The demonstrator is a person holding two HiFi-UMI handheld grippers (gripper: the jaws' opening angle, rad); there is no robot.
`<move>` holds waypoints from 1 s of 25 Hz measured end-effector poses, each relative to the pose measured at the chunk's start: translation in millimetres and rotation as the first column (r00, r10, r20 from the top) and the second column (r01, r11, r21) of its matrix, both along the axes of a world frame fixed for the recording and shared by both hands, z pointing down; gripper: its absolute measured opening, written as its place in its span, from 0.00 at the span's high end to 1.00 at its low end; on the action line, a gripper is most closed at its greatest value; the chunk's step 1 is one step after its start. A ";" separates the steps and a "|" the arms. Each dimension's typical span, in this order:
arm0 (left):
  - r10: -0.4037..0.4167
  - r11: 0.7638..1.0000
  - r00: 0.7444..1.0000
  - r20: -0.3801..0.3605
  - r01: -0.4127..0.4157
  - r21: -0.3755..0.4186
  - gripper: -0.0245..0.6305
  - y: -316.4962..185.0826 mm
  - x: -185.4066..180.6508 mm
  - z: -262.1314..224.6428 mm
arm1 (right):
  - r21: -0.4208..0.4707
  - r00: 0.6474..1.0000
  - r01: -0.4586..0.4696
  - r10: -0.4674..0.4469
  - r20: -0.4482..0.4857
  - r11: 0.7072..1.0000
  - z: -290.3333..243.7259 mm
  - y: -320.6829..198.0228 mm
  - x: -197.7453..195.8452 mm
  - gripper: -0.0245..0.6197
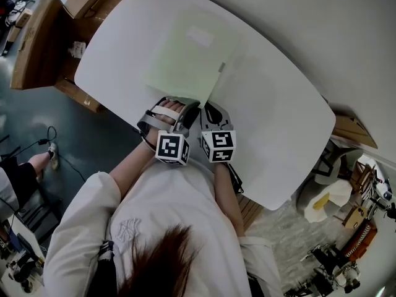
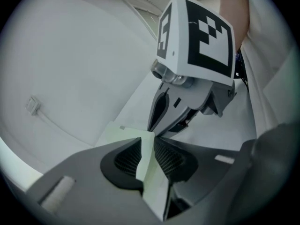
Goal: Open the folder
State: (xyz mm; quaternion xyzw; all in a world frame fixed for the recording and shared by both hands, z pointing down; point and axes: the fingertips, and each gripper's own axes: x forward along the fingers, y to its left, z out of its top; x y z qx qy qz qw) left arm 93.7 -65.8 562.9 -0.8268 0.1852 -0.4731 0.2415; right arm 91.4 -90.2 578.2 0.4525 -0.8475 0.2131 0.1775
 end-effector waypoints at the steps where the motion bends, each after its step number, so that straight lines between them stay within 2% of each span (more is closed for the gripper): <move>1: 0.009 1.000 1.000 0.015 -0.009 -0.001 0.82 1.1 -0.2 1.3 | -0.002 1.000 -0.001 0.001 0.003 1.000 -0.7 -0.4 0.4 0.95; 5: -0.004 1.000 0.998 0.069 0.005 -0.015 0.81 2.3 -7.3 10.7 | -0.018 0.999 -0.024 0.025 0.029 1.000 -1.8 -1.7 3.2 0.95; 8: -0.027 1.000 0.998 0.055 0.026 0.011 0.81 -3.9 -9.2 9.7 | -0.011 1.000 -0.025 0.025 0.015 1.000 -0.6 -1.2 1.8 0.95; 17: 0.006 1.000 0.999 0.054 -0.008 0.029 0.81 -11.3 -1.2 13.8 | 0.002 0.999 -0.035 0.035 0.013 0.999 0.8 -0.9 0.6 0.95; 23: 0.000 1.000 0.999 0.053 -0.001 0.006 0.86 -10.4 -0.1 16.7 | 0.022 0.999 -0.032 0.032 -0.014 0.999 -0.5 -2.1 1.3 0.95; 25: -0.012 1.000 0.999 0.045 0.013 -0.022 0.87 -9.8 -0.6 19.3 | 0.033 0.999 -0.024 0.025 -0.029 0.999 -0.4 -1.8 0.7 0.95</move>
